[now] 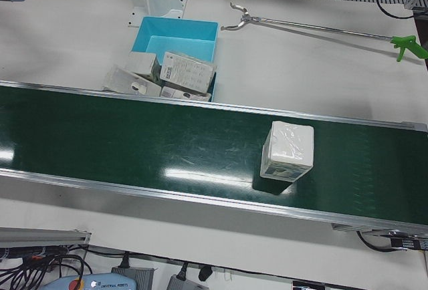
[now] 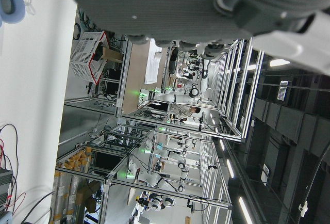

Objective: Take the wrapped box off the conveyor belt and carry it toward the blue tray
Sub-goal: 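Hold the open right hand above the belt, waiting for the box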

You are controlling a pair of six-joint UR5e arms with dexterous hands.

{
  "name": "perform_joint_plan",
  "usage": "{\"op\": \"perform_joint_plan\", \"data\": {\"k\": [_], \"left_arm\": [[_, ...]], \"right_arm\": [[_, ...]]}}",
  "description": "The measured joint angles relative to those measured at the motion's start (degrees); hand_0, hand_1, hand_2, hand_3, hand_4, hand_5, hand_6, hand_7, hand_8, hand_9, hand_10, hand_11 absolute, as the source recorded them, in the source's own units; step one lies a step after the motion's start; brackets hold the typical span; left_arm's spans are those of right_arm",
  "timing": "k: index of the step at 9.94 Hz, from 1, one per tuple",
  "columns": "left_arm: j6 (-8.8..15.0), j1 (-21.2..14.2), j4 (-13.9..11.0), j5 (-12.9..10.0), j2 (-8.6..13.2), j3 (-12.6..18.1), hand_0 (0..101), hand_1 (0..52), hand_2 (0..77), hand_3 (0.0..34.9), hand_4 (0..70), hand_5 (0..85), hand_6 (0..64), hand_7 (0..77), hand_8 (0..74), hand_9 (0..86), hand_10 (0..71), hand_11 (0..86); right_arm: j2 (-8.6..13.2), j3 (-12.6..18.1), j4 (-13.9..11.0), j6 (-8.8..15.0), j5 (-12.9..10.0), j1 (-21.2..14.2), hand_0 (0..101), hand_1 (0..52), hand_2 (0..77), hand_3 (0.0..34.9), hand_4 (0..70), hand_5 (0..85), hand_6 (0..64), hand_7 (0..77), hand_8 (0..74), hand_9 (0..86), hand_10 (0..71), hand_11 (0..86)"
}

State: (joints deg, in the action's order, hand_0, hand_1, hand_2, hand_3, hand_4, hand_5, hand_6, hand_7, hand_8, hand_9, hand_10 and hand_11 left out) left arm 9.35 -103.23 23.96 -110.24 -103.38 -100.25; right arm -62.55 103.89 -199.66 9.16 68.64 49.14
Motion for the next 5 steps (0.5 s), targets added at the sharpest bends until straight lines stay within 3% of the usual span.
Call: {"op": "perform_joint_plan", "data": {"k": [2, 5], "left_arm": [[0.0, 0.0, 0.0, 0.0, 0.0, 0.0, 0, 0.0, 0.5, 0.0, 0.0, 1.1, 0.5, 0.5, 0.5, 0.0, 0.5, 0.5], [0.0, 0.0, 0.0, 0.0, 0.0, 0.0, 0, 0.0, 0.5, 0.0, 0.0, 1.1, 0.5, 0.5, 0.5, 0.5, 0.5, 0.5]], "right_arm": [[0.1, -1.0, 2.0, 0.0, -0.4, -0.4, 44, 10.4, 9.8, 0.0, 10.9, 8.2, 6.5, 18.5, 3.3, 4.4, 0.0, 1.1], [0.1, -1.4, 2.6, 0.0, -0.5, -0.5, 44, 10.4, 9.8, 0.0, 10.9, 9.3, 7.1, 19.1, 3.3, 4.4, 0.0, 1.1]]}}
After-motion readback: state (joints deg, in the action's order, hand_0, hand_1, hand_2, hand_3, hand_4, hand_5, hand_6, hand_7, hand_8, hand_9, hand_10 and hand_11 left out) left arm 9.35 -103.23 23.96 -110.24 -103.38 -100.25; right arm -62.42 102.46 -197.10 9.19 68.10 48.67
